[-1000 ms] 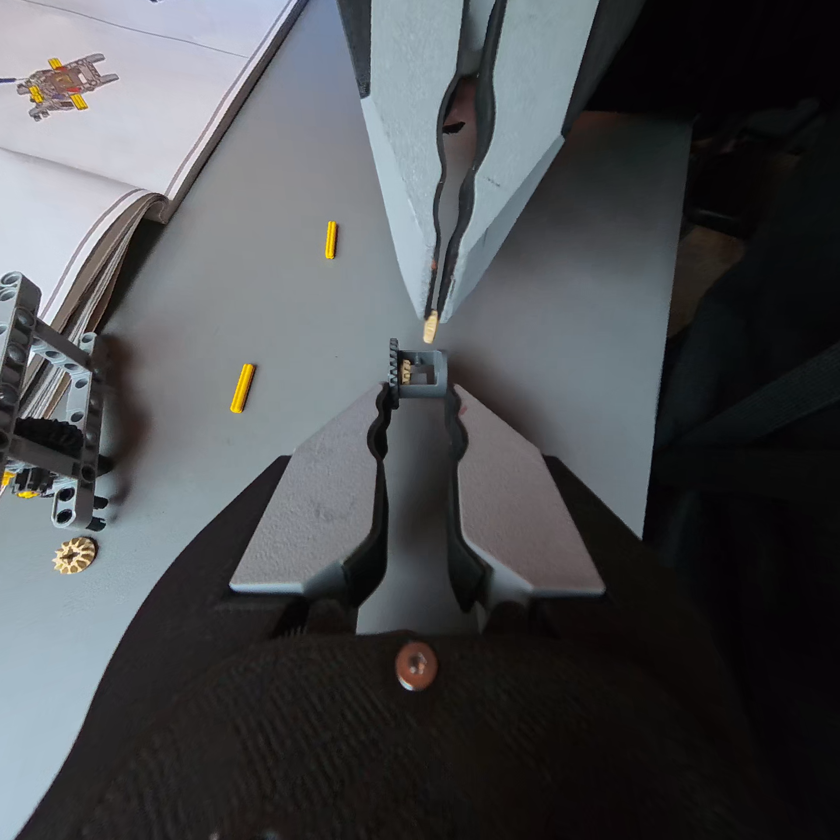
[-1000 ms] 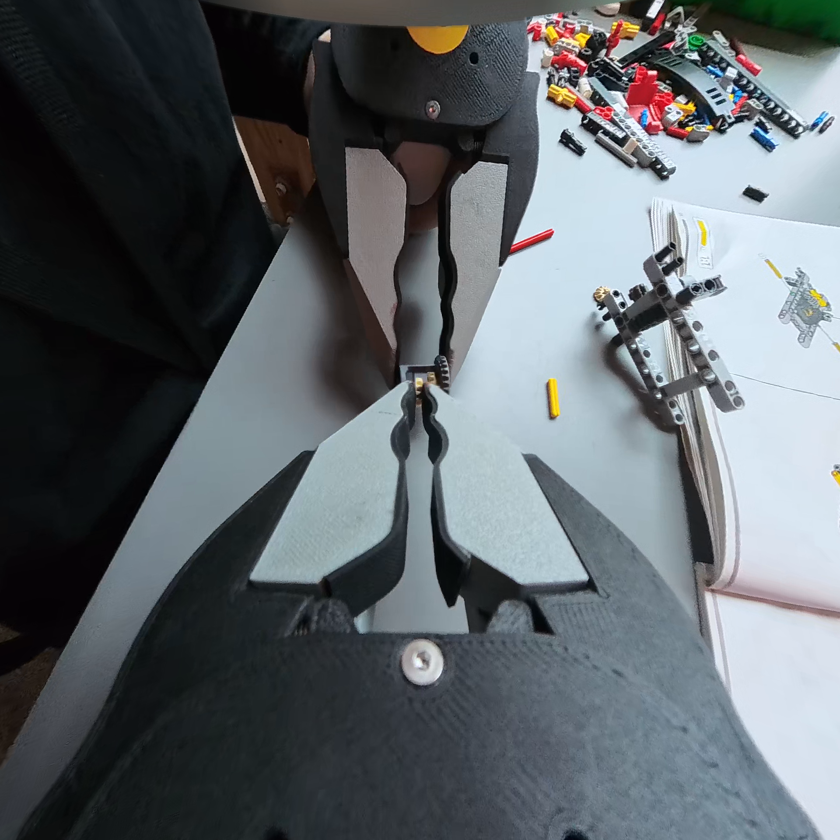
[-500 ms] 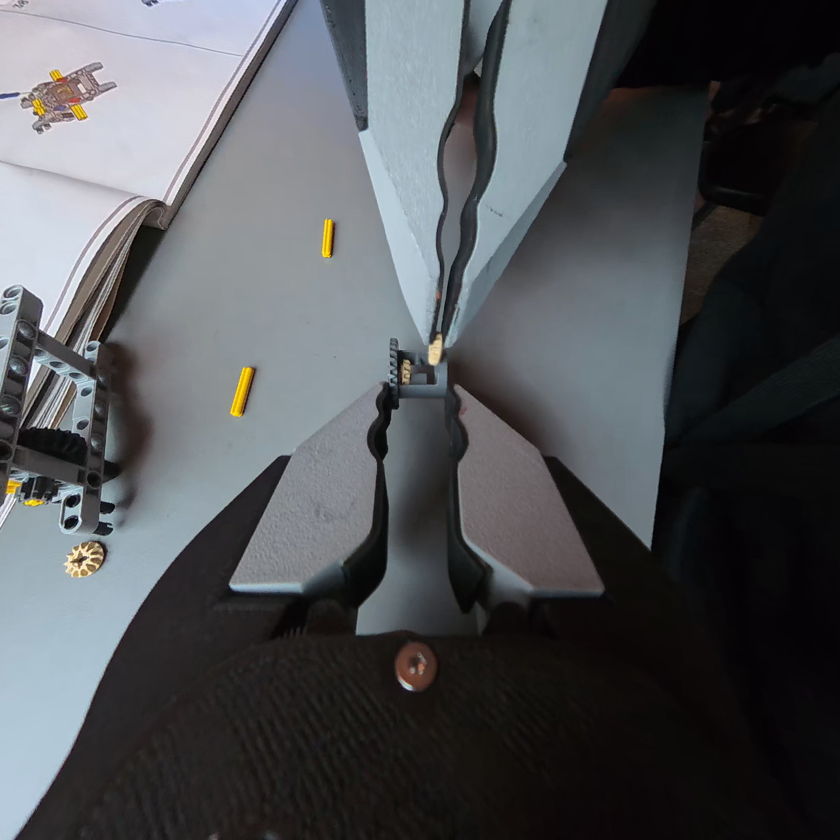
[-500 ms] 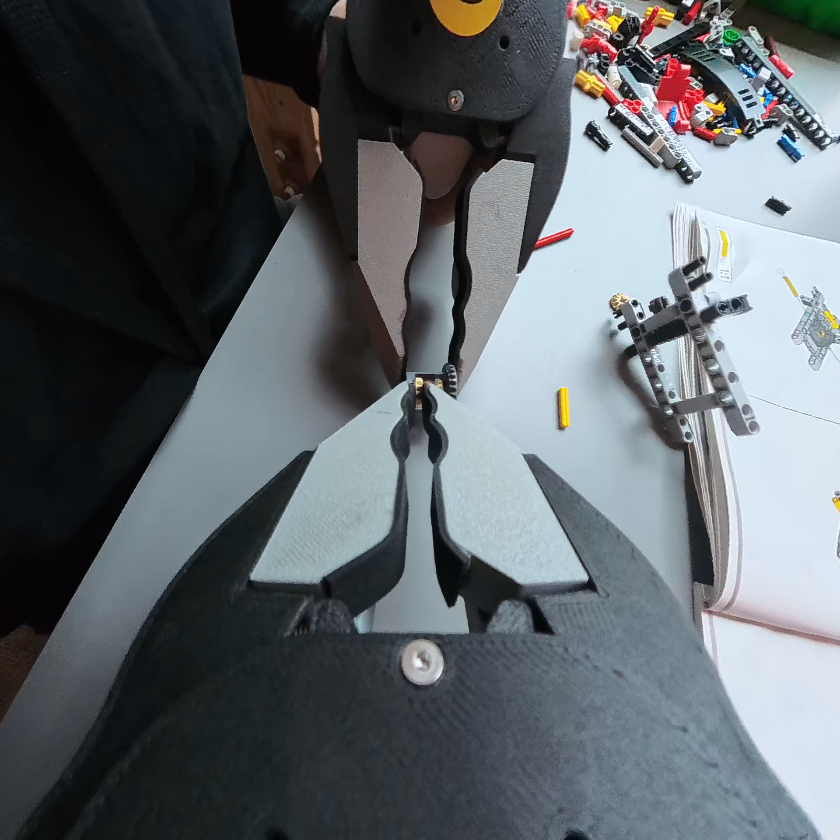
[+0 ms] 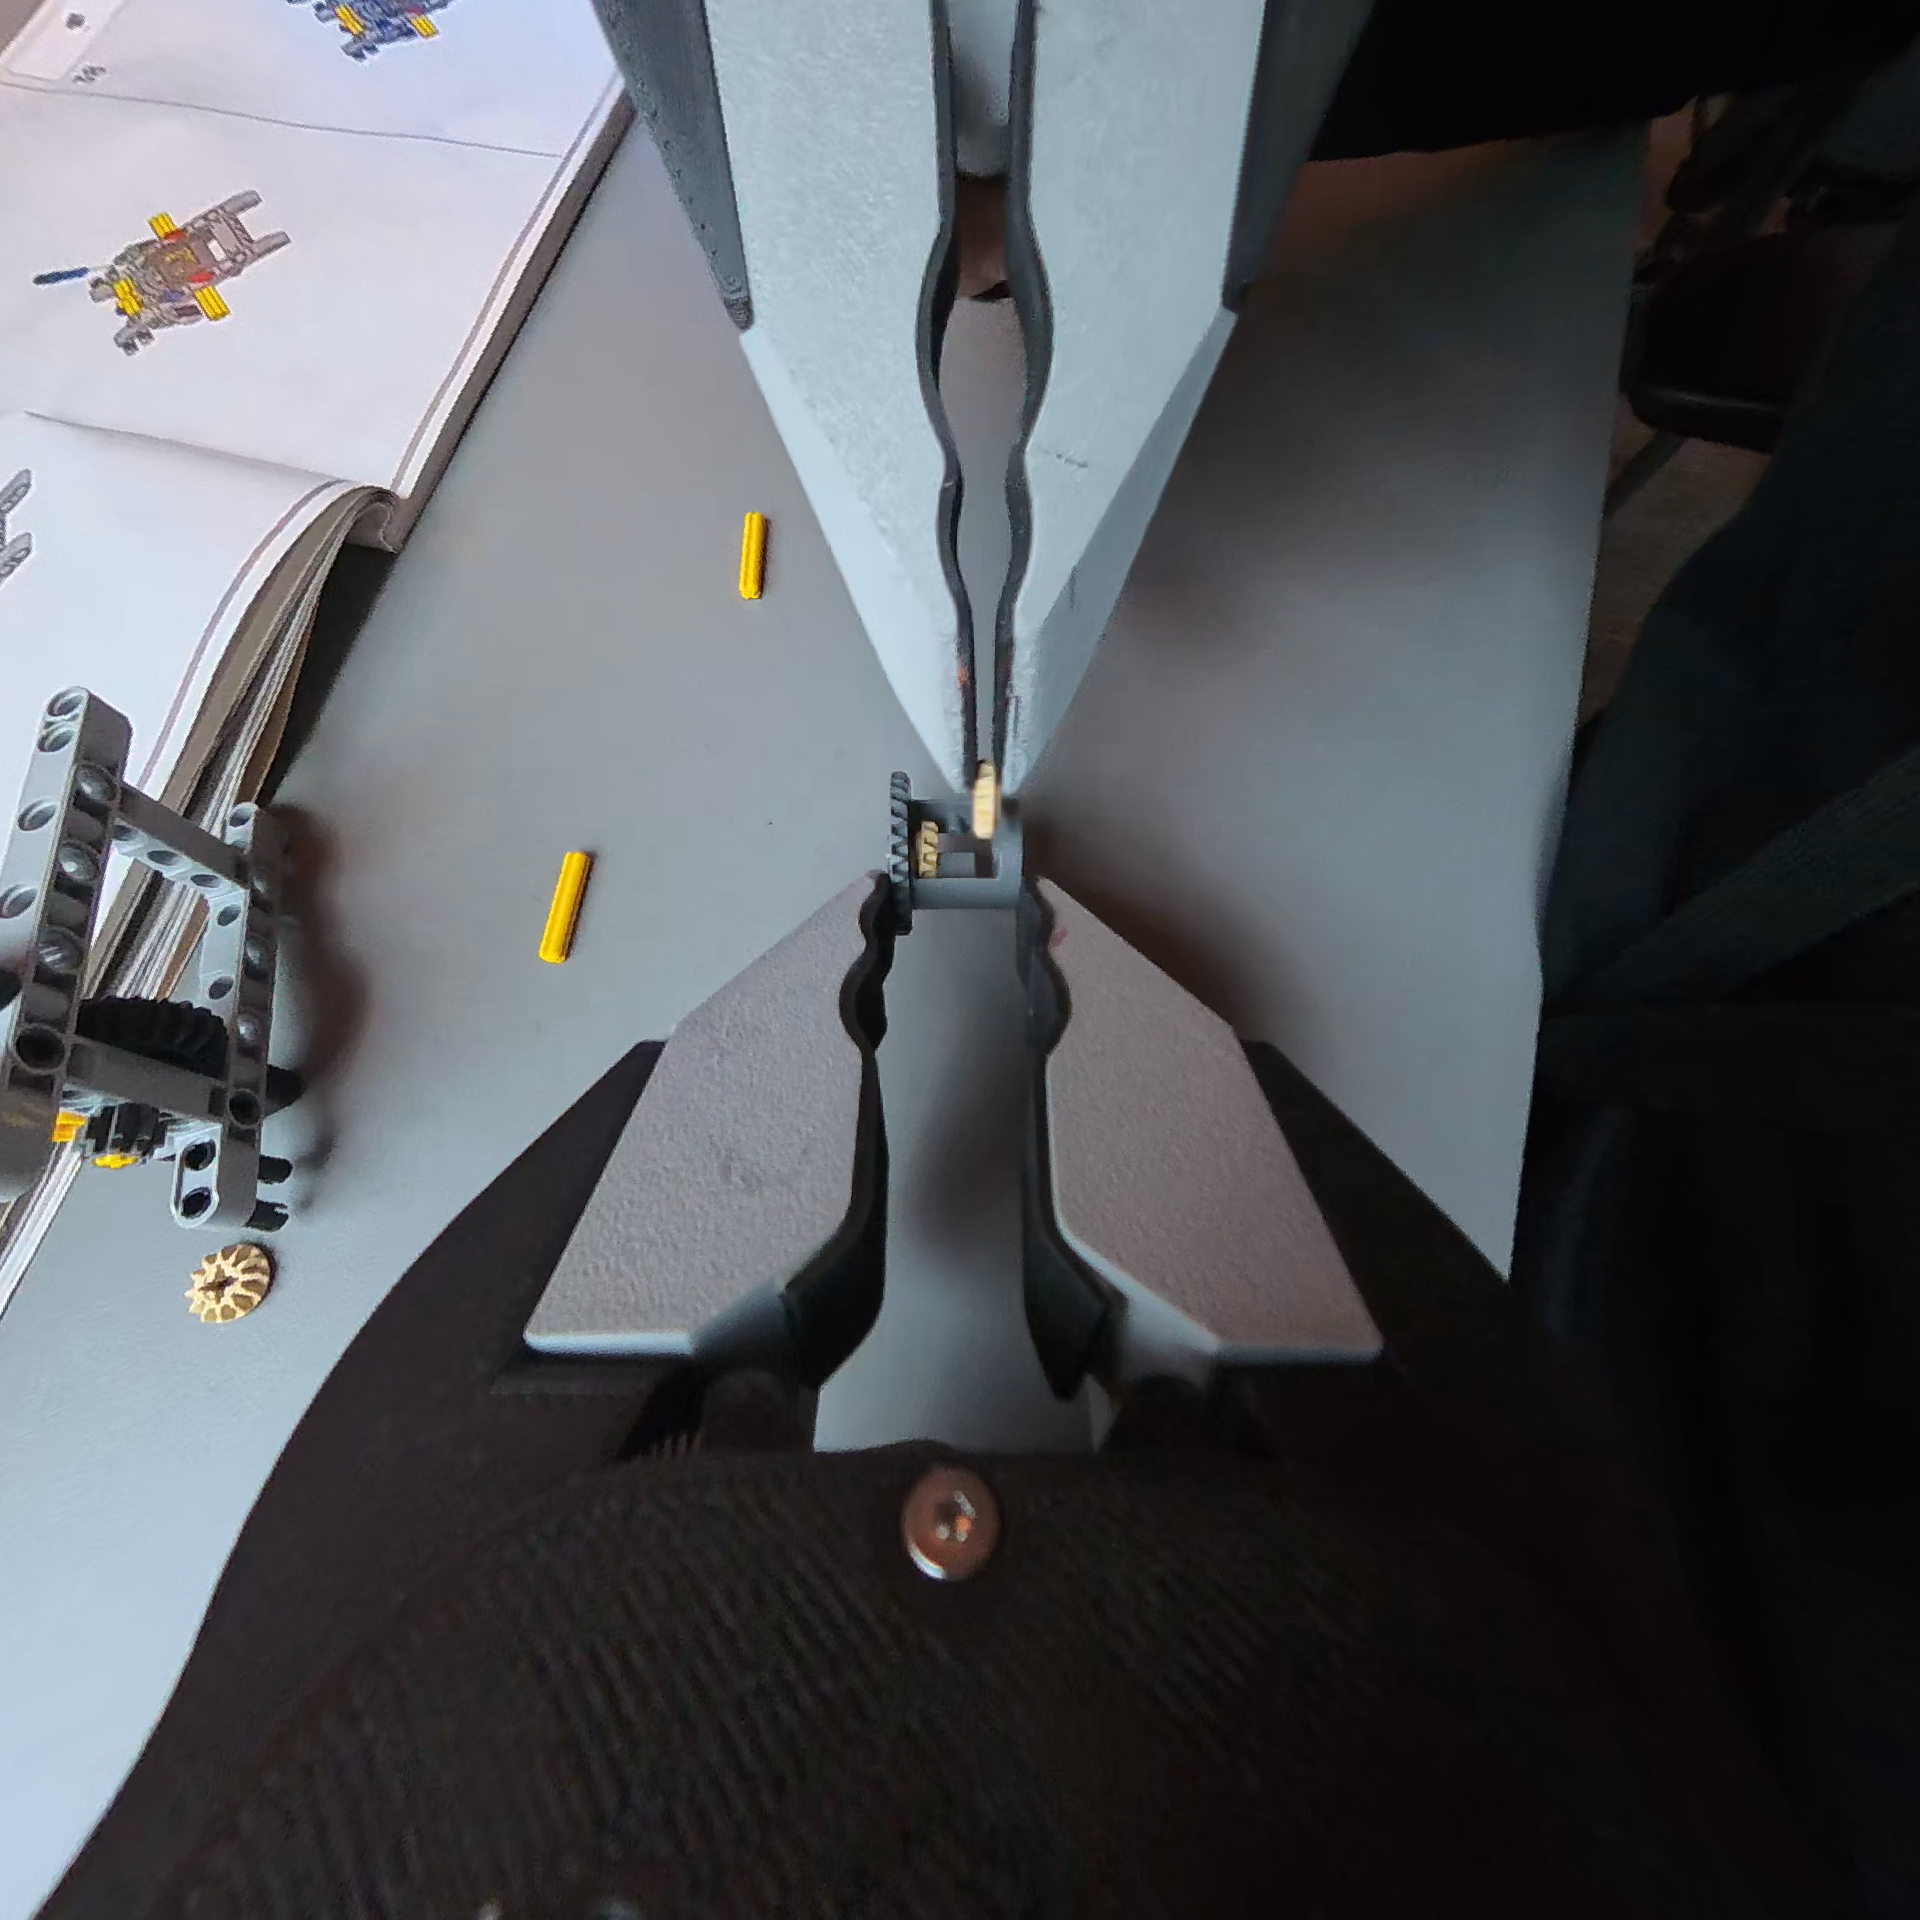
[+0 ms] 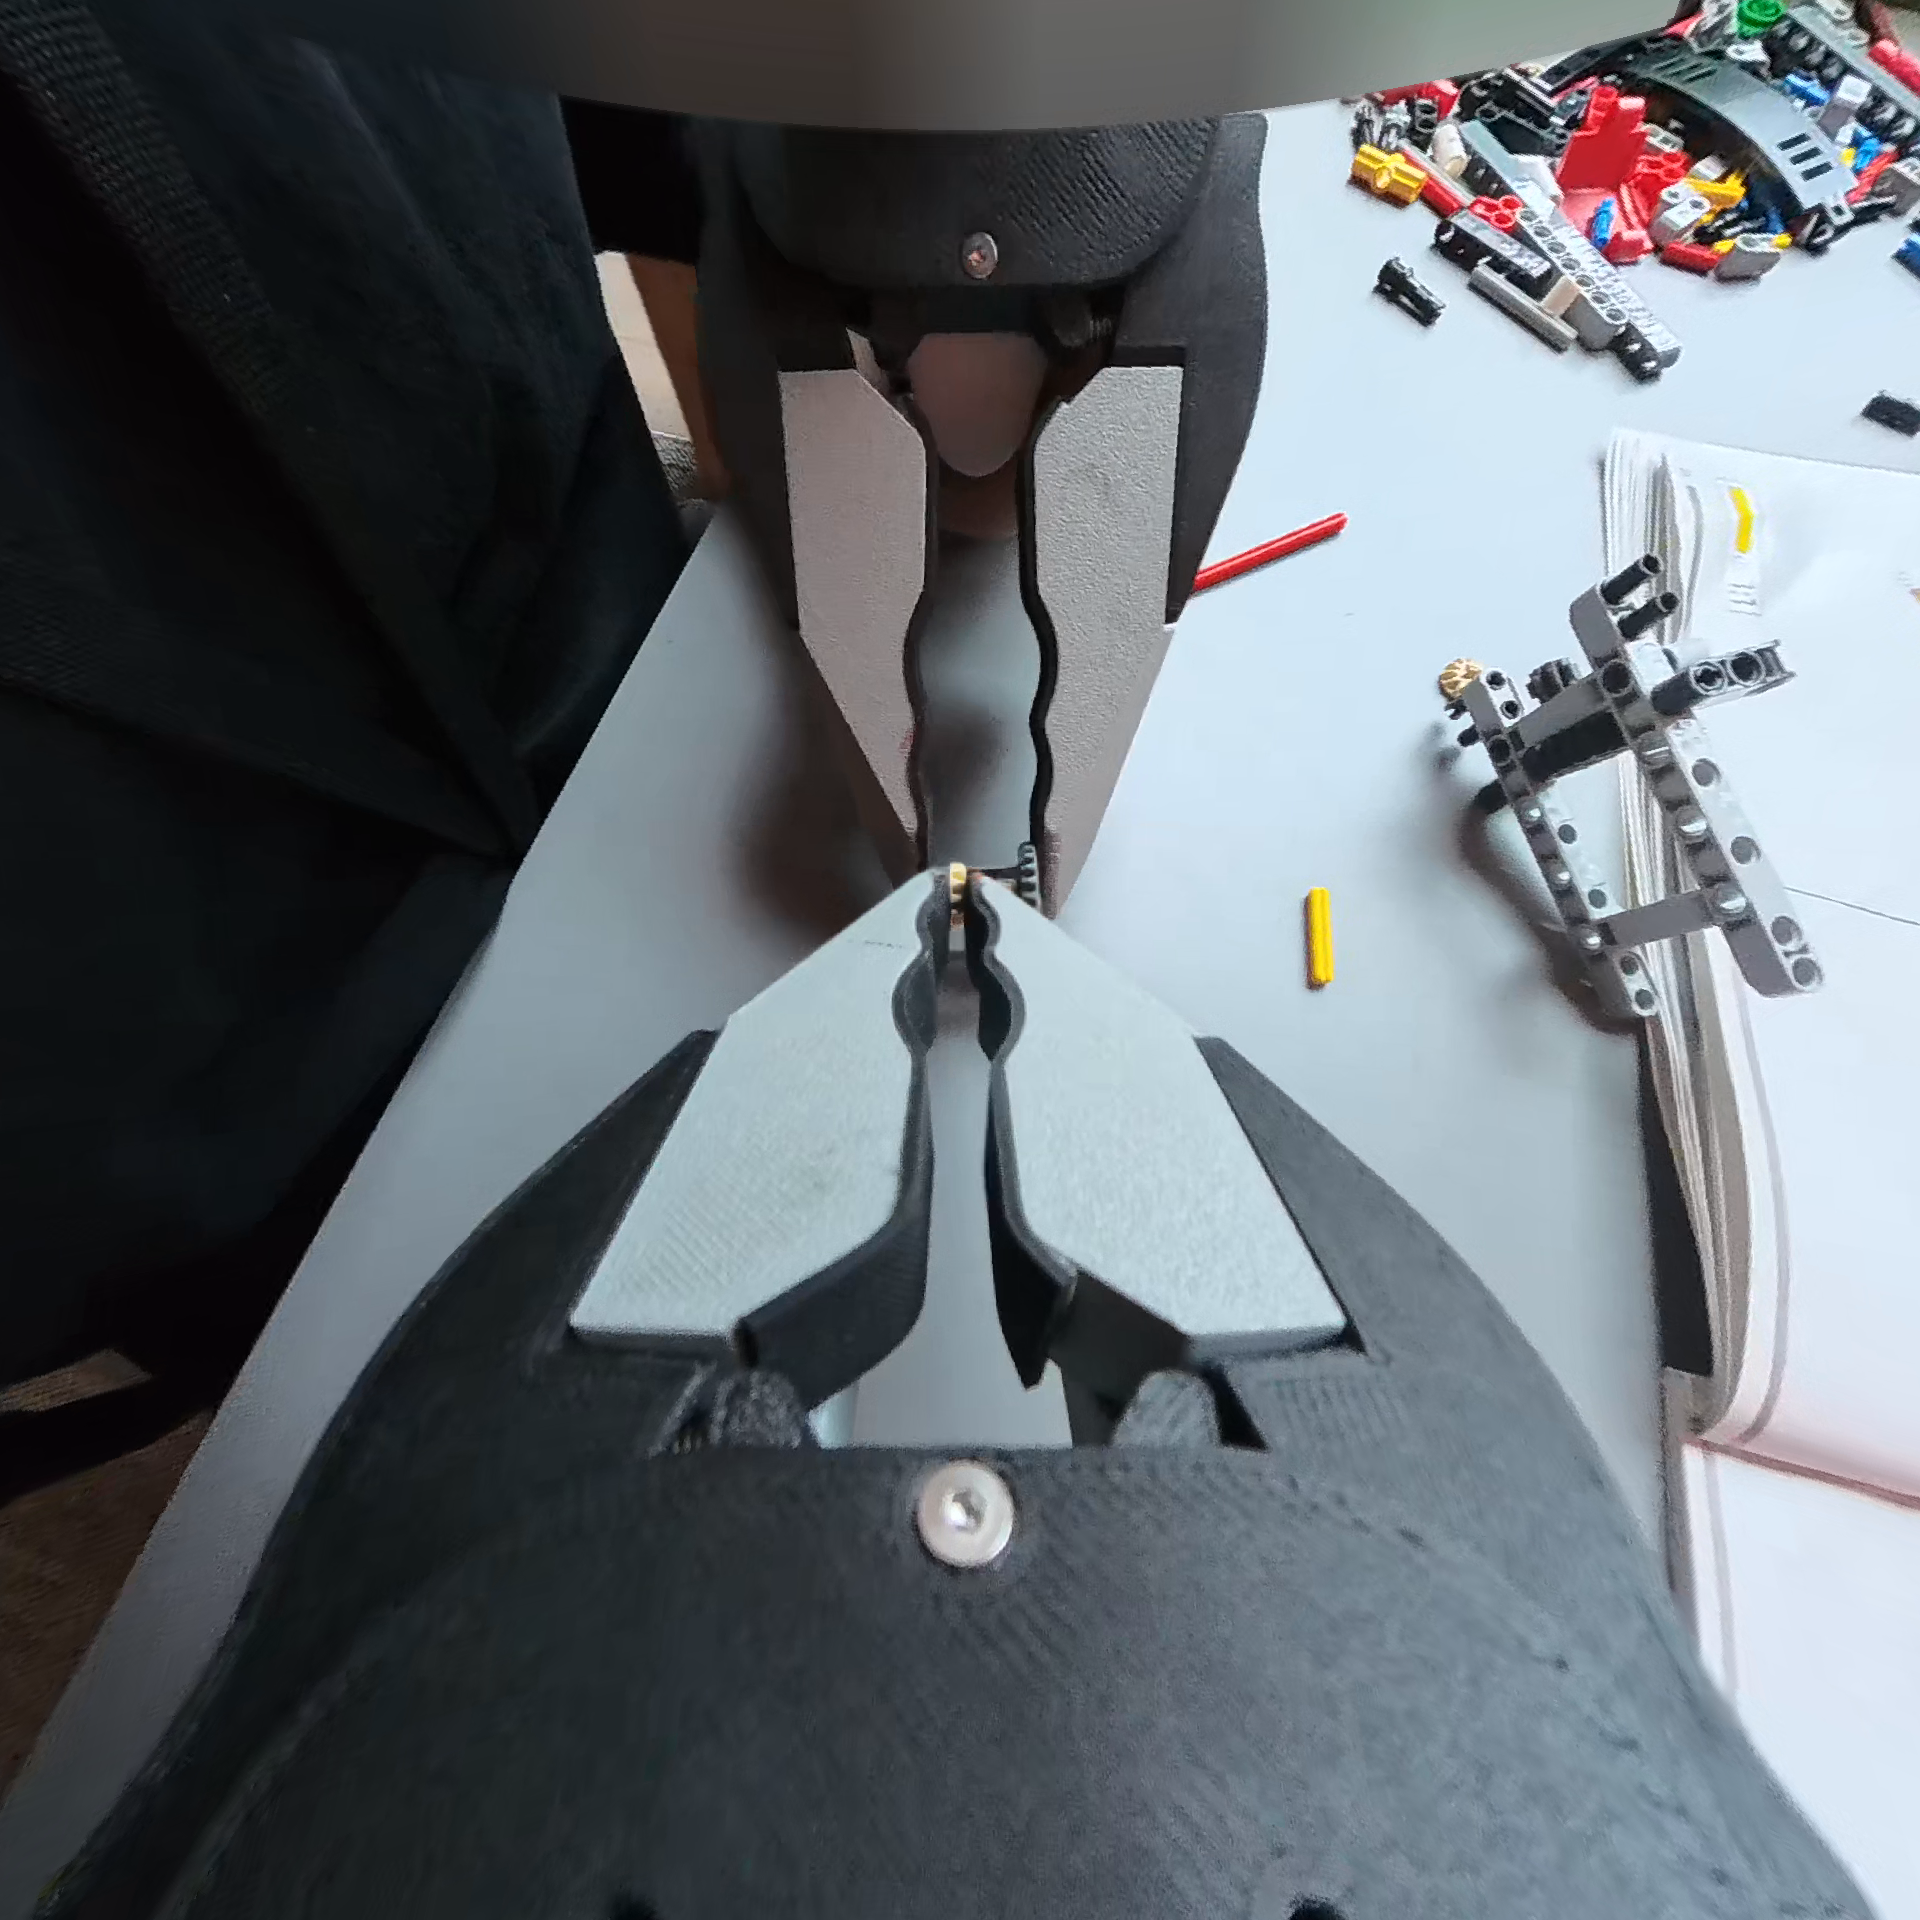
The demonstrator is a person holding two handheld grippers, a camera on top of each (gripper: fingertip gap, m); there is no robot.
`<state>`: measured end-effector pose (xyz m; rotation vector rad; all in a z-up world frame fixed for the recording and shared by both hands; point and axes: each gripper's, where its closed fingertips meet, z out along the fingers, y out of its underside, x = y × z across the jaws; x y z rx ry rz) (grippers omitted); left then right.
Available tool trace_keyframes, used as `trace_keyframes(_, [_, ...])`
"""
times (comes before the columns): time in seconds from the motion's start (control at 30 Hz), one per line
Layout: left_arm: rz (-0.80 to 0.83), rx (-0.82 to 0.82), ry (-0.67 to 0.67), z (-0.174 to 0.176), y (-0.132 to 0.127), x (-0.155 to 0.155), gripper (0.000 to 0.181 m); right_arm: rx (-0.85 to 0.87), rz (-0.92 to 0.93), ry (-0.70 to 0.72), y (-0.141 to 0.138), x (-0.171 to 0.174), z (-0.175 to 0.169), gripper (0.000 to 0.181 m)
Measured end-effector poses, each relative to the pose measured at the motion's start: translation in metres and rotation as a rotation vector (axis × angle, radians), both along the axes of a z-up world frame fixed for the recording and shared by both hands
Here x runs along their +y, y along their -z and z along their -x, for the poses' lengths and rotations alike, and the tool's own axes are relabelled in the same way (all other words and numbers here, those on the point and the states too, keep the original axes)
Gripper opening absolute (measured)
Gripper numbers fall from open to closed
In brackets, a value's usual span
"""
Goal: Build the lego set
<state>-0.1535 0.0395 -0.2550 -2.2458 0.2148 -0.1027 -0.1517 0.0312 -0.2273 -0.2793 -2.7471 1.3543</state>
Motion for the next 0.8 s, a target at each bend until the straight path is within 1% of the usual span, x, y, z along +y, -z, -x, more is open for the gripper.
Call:
trace_keyframes(0.17, [-0.006, 0.010, 0.003, 0.000, -0.001, 0.000, 0.020, -0.019, -0.012, -0.016, 0.003, -0.001, -0.002, 0.000])
trace_keyframes(0.3, [-0.013, 0.058, 0.014, 0.000, 0.000, 0.001, 0.020, -0.027, -0.042, -0.035, 0.008, -0.001, -0.003, 0.000])
trace_keyframes(0.47, [-0.018, 0.063, 0.014, -0.001, -0.001, 0.001, 0.020, -0.058, -0.063, -0.060, 0.009, -0.001, -0.004, 0.000])
trace_keyframes(0.57, [-0.012, 0.069, 0.019, -0.001, 0.000, 0.001, 0.020, -0.112, -0.071, -0.087, 0.008, -0.001, -0.008, 0.000])
trace_keyframes(0.63, [-0.016, 0.092, 0.002, 0.003, 0.000, 0.001, 0.020, -0.174, -0.046, -0.149, 0.005, -0.004, -0.018, 0.000])
trace_keyframes(0.8, [-0.033, 0.060, -0.005, 0.008, -0.003, 0.000, 0.020, -0.143, -0.091, -0.134, 0.013, -0.001, -0.014, 0.000])
